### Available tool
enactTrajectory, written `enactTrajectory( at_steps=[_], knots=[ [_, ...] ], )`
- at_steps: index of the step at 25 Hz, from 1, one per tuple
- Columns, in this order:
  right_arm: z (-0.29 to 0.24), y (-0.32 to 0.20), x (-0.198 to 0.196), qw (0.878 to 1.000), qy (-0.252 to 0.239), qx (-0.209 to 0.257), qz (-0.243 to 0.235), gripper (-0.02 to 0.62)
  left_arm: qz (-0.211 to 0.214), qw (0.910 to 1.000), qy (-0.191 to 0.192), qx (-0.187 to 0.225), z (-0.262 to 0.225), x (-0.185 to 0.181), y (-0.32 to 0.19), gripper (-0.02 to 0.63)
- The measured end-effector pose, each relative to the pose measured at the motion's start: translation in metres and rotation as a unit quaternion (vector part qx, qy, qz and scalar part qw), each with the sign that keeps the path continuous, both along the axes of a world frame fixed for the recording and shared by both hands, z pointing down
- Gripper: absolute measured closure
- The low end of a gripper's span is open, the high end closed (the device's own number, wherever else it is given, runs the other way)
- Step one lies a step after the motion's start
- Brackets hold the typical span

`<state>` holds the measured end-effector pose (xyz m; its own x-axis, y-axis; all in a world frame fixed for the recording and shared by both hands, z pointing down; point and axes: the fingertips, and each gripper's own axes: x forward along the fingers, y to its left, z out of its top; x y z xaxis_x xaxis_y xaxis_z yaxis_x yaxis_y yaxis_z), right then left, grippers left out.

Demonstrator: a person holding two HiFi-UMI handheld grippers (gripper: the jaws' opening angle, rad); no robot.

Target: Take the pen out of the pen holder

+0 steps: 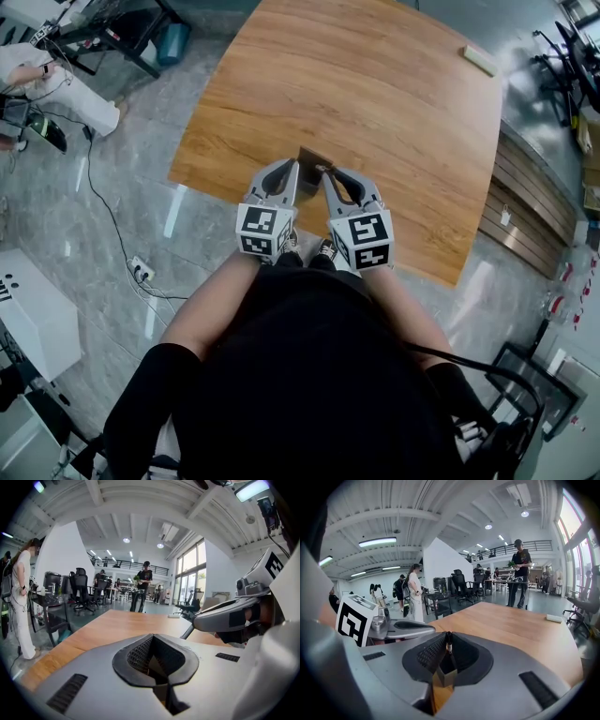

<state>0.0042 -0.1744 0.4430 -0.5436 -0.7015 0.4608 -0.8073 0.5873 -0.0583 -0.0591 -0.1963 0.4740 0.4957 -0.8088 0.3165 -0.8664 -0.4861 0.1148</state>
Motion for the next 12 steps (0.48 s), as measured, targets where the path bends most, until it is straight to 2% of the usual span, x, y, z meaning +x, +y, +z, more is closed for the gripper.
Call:
enactTrajectory(
  at_steps=[12],
  knots=[
    [0.083,0.002,-0.008,0.997,0.043,-0.053,-0.024,0.554,-0.002,0.9999,0.004,-0.011,0.014,-0.001,-0.006,0.606]
  ],
)
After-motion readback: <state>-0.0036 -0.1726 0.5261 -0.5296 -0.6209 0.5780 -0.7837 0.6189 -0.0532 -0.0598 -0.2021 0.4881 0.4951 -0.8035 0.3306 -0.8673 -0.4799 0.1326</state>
